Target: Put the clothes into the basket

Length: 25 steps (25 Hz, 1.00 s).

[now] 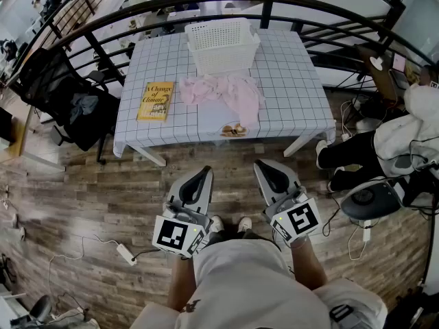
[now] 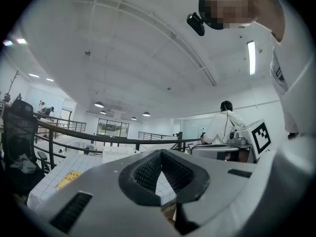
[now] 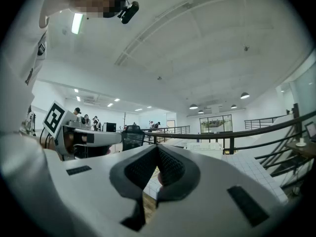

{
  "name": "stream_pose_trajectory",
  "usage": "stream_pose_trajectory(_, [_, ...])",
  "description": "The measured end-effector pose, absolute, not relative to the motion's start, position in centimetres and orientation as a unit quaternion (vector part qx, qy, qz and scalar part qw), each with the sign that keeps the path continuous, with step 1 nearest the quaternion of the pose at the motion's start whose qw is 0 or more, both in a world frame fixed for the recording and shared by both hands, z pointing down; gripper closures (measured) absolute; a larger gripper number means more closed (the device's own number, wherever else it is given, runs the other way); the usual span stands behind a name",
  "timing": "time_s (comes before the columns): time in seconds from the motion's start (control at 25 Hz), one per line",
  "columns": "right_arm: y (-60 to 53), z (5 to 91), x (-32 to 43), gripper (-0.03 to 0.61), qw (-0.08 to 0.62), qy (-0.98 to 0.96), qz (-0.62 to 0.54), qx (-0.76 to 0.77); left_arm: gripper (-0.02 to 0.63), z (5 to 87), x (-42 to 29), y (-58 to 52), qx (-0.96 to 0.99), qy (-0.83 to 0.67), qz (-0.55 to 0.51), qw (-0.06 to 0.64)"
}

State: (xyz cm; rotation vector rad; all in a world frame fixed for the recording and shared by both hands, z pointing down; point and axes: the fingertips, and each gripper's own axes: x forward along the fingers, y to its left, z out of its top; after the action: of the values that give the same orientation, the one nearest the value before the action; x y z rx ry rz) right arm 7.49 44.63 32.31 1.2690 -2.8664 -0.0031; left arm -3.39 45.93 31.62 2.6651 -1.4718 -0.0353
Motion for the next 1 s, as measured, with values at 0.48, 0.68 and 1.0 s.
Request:
stream_pose_trajectory(0.48, [44.5,32.3,9.0,0.563,-0.019,-0.921,0.014,0.389,0.611,31.6,-1.6,46.1,0.866,-0.498,-0.004,0.047])
stream_pose_trajectory(0.68, [44.7,32.2,9.6,0.563,-0.014,-0.93,0.005,0.368,0.611,31.3,-0.4,46.1,0.859,-0.511,0.001,0.044])
stream_pose_trajectory(1.0, [43.1,32.8,9.9,0.563,-0.007,-0.933,-0.002,0.361,0.611,32.0,0.5,44.5,0.859,-0.51,0.007,0.04])
